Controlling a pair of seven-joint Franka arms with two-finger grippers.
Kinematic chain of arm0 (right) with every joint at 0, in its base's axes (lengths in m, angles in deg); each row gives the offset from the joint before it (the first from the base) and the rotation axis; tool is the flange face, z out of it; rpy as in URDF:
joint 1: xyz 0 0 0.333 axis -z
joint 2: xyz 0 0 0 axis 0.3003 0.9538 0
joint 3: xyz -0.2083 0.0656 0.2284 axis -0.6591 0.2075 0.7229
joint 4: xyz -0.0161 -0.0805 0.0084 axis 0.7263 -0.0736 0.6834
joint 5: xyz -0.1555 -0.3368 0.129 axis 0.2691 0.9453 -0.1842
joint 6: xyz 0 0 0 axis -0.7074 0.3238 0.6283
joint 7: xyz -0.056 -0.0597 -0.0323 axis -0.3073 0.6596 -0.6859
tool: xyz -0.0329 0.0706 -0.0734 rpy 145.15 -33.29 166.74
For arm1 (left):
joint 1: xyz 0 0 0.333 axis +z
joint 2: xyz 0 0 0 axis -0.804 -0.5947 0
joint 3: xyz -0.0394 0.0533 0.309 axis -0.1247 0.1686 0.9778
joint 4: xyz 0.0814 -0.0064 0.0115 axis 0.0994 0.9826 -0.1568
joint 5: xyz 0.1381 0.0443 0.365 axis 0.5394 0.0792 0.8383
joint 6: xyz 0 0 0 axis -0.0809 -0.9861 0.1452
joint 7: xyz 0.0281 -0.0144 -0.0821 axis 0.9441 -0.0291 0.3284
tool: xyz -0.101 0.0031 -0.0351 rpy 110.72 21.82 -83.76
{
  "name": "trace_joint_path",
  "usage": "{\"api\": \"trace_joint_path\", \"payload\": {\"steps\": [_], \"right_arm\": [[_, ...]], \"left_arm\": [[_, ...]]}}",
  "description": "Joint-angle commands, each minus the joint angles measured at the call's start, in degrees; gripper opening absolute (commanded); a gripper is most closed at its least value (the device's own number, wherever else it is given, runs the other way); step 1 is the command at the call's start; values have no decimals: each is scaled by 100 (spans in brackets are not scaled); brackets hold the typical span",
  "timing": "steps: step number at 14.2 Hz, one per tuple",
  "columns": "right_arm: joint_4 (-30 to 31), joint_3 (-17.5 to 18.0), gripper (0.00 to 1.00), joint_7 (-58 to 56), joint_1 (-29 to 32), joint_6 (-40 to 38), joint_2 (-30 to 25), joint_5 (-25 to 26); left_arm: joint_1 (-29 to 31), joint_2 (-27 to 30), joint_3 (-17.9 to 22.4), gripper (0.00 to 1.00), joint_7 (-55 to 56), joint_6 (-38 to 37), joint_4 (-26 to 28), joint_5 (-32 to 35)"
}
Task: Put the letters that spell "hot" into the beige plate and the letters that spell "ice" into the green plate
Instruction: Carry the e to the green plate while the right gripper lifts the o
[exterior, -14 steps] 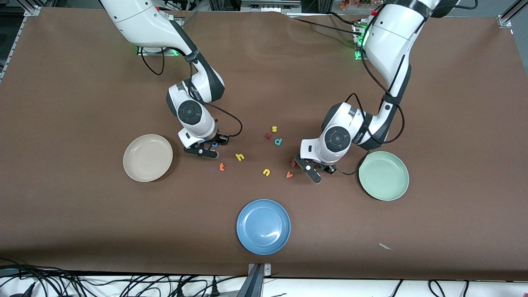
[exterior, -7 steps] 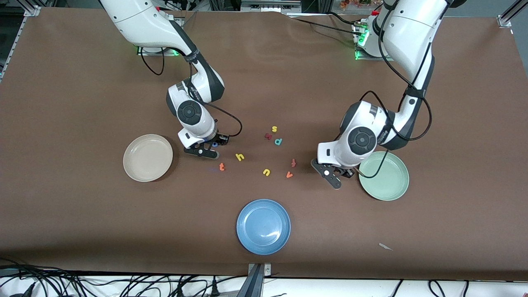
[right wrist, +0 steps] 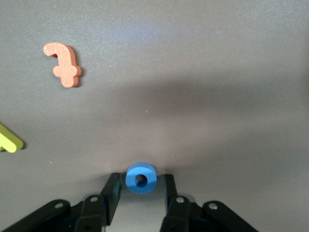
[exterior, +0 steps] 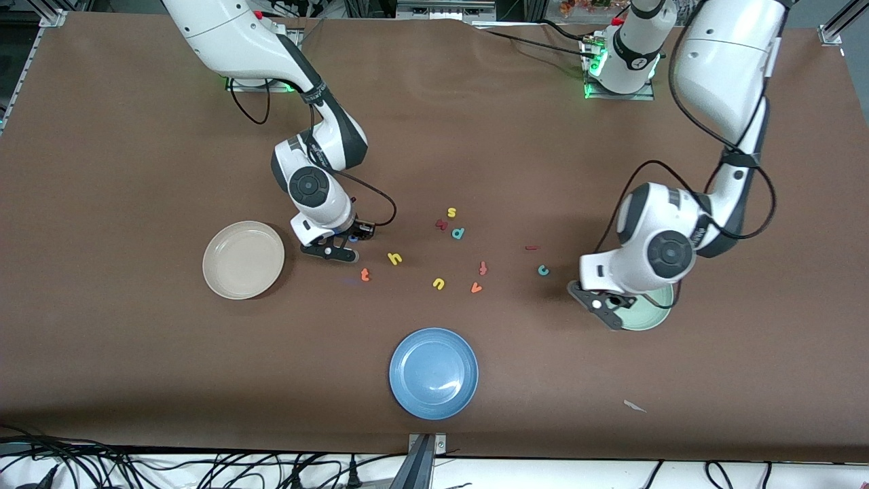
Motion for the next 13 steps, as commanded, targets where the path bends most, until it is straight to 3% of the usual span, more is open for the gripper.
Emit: {"api": "trace_joint_path", "payload": {"steps": [1, 7, 11, 13], "right_arm": [[20, 13, 42, -170, 43, 130, 39, -107], [29, 21, 28, -152, 8, 218, 127, -107], [12, 21, 24, -135, -1, 201, 110, -107], [3, 21, 21, -135, -1, 201, 110, -107]], "left_arm": [[242, 77, -49, 4, -152, -95, 125, 141], [480, -257, -49, 5, -310, 133, 133, 150], [524, -380, -49, 5, -292, 186, 107, 141], [524, -389, -41, 11, -275, 186, 98, 141]]}}
